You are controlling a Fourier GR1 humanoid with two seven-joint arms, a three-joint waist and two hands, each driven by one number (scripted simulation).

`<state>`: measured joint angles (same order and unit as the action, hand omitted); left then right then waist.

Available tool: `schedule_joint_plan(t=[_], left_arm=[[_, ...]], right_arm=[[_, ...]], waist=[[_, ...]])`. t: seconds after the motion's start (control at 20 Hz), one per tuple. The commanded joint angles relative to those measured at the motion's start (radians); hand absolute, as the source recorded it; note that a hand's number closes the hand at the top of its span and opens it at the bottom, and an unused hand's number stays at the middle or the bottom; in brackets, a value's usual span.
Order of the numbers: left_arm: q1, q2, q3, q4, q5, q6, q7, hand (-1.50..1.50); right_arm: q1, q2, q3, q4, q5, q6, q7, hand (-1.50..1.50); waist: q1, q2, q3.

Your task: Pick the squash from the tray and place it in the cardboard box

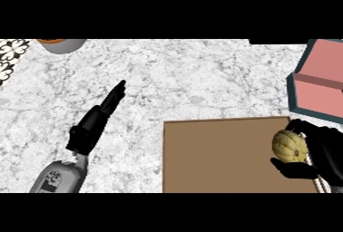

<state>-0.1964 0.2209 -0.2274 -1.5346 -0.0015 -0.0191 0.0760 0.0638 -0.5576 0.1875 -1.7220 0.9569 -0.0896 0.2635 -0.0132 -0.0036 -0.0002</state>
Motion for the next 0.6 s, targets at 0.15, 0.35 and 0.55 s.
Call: schedule_joint_plan(t=[0.15, 0.35, 0.55], left_arm=[[0.011, 0.000, 0.015, -0.054, -0.003, -0.011, 0.054, 0.00], [0.036, -0.011, 0.018, -0.005, -0.025, -0.004, -0.023, 0.00], [0.042, -0.027, 0.010, -0.032, -0.013, -0.016, 0.005, 0.00]], right_arm=[[0.118, -0.149, -0.217, -0.294, -0.241, 0.120, -0.127, 1.50], [0.208, -0.145, -0.315, -0.533, -0.341, 0.182, -0.091, 1.50], [0.194, -0.121, -0.484, -0.649, -0.474, 0.238, -0.006, 1.50]], waist=[[-0.004, -0.002, 0.000], [-0.018, -0.004, -0.001], [-0.013, -0.004, -0.001]])
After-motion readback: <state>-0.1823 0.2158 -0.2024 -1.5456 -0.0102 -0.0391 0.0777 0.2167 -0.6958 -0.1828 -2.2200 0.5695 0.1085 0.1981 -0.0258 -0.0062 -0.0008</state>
